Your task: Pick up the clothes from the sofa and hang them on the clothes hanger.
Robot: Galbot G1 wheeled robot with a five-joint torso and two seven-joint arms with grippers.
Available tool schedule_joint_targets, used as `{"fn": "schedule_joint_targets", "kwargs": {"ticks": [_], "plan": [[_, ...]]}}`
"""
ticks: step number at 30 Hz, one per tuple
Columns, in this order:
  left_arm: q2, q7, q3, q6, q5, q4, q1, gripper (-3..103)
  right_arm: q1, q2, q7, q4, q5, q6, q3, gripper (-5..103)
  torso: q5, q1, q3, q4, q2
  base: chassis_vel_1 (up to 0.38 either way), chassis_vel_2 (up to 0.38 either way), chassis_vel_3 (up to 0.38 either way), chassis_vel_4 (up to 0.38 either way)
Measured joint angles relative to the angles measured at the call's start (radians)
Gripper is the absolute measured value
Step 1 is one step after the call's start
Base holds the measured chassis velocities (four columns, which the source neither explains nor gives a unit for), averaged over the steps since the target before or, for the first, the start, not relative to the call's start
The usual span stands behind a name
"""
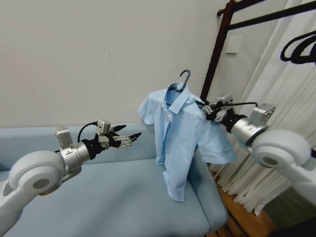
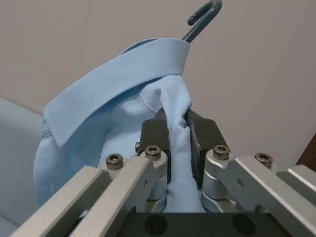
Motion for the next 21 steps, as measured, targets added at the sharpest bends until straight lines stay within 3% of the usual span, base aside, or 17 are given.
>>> {"fn": "schedule_joint_targets", "kwargs": {"ticks": [7, 8, 14, 18, 21], "plan": [[0.009, -0.005, 0.0, -0.002, -0.009, -0.011, -0.005, 100, -0.17, 0.052, 0.029, 0.046, -0.12, 0.035, 0.051, 9, 0.0001, 0.0, 0.0, -0.0004, 0.0, 0.0, 0.0, 0.0, 0.0], [0.014, -0.008, 0.0, -0.003, -0.017, -0.014, -0.012, 100, -0.253, 0.095, 0.077, 0.082, -0.173, 0.05, 0.064, 9, 0.0001, 0.0, 0.0, -0.0003, 0.0, 0.0, 0.0, 0.0, 0.0], [0.025, -0.011, -0.006, -0.004, -0.029, -0.014, -0.021, 100, -0.425, 0.177, 0.088, 0.11, -0.343, 0.11, 0.109, 9, 0.0003, 0.0, 0.0, -0.0002, 0.0, 0.0, 0.0, 0.0, 0.0], [0.024, -0.011, -0.003, -0.005, -0.03, -0.014, -0.024, 100, -0.555, 0.244, 0.082, 0.123, -0.463, 0.14, 0.213, 9, 0.0001, 0.0, 0.0, 0.0, 0.0, 0.0, 0.0, 0.0, 0.0], [0.023, -0.011, 0.003, -0.005, -0.03, -0.013, -0.027, 100, -0.629, 0.285, 0.104, 0.14, -0.51, 0.116, 0.279, 9, 0.0003, 0.0, 0.0, -0.0002, 0.0, 0.0, 0.0, 0.0, 0.0]]}}
